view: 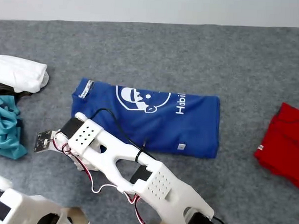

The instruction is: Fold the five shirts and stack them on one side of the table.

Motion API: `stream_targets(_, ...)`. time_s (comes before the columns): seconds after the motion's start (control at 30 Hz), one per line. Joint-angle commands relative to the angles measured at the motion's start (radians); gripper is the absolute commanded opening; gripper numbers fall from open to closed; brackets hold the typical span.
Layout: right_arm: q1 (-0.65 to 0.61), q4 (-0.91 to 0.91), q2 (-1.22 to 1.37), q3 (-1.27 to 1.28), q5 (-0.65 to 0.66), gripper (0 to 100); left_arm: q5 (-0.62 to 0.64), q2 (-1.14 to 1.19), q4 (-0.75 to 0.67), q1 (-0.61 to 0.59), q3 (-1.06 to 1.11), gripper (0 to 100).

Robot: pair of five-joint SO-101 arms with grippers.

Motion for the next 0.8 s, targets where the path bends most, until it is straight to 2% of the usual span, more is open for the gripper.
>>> stream_targets(0.0,0.022,-0.022,0.005,-0.011,0.057,17.4,-0.003,-0.054,0.015,0.002,-0.002,0)
stream_targets(0.13,0.033,-0.038,0.035,-0.011,0.092,8.1,-0.003,-0.054,0.015,0.002,-0.002,0)
stream_targets(0.33,0.035,-0.051,0.036,-0.028,0.103,1.1,-0.003,-0.054,0.015,0.002,-0.002,0)
stream_targets(0.77,0.174,0.015,0.036,-0.285,0.104,1.1,-0.005,-0.054,0.012,0.003,-0.002,0)
